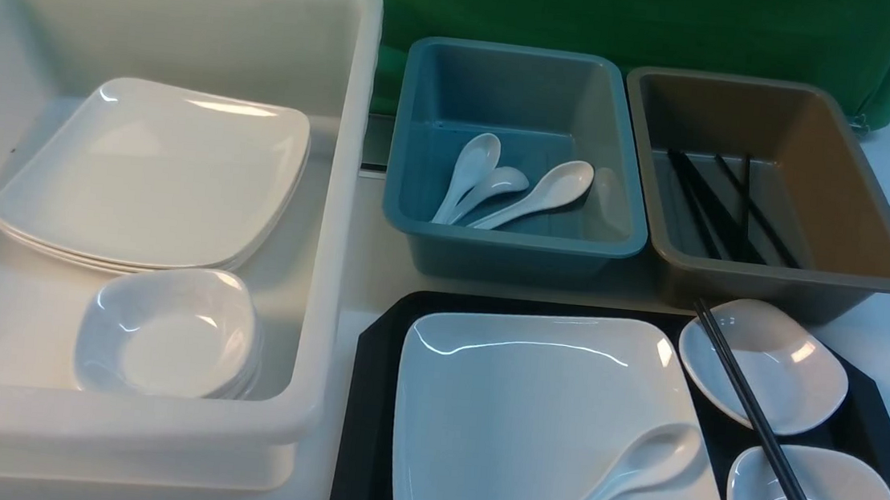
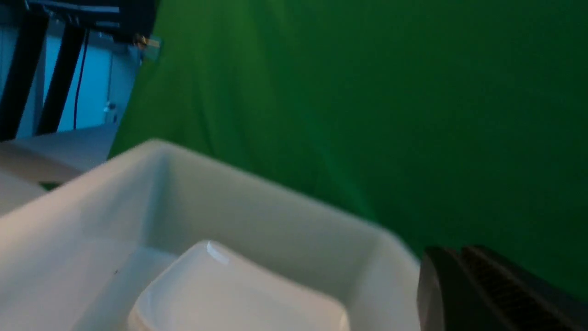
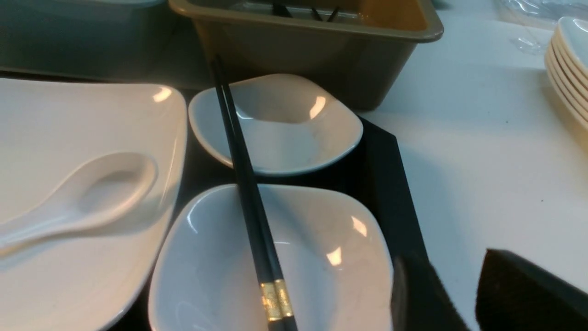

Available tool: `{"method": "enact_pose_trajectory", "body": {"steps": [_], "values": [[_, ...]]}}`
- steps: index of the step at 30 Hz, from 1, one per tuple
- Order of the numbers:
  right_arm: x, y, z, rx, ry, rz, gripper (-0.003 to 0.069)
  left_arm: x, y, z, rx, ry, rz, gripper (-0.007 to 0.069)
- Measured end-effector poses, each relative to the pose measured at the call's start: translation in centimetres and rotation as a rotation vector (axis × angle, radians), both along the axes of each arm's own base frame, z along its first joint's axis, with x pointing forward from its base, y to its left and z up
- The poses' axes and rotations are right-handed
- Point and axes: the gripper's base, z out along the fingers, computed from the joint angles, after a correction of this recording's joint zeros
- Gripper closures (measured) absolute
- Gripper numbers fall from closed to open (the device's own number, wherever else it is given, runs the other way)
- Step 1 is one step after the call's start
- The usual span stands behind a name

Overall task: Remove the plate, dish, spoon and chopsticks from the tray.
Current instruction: Use the right arm to grab a pair of chopsticks from the plate

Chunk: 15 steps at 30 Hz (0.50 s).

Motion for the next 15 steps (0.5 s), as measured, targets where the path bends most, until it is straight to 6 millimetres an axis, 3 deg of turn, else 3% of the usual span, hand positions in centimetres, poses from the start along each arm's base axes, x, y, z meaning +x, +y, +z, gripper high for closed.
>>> {"method": "enact_pose_trajectory", "body": {"steps": [3, 5, 6, 7, 9, 15], "values": [[0.2, 0.3, 0.8, 0.168, -0.086, -0.011, 0.0419, -0.4, 0.4, 0.9, -0.033, -0.116, 0.034, 0.0607], [0.3, 0.5, 1.7, 0.456, -0.174, -0.038, 0.0419, -0.7, 0.6, 1.5, -0.046, -0.183, 0.055, 0.0607], [0.3, 0.5, 1.8, 0.467, -0.183, -0.037, 0.0419, -0.7, 0.6, 1.5, -0.046, -0.189, 0.056, 0.0607], [0.4, 0.4, 2.6, 0.694, -0.264, -0.057, 0.0419, -0.9, 0.8, 1.8, -0.067, -0.232, 0.065, 0.0607], [0.4, 0.3, 3.3, 0.848, -0.326, -0.064, 0.0419, -1.1, 0.9, 2.2, -0.1, -0.29, 0.068, 0.0607], [0.3, 0.1, 4.0, 0.94, -0.407, -0.056, 0.0419, -2.0, 1.1, 3.3, -0.147, -0.446, 0.06, 0.0607]]}}
